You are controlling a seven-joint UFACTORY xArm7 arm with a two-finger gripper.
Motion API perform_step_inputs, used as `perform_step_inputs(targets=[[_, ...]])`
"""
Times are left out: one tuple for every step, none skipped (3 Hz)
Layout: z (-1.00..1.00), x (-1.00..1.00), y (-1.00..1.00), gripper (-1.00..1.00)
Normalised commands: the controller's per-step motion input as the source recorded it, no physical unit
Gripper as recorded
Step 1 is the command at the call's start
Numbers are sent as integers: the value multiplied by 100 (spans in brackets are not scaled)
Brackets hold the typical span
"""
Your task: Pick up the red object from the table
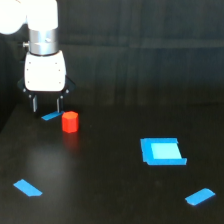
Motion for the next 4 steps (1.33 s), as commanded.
perform_step_inputs(targets=[[-4,-18,9,94],[-24,43,-60,97],[9,54,-96,96],[-2,50,-94,99]])
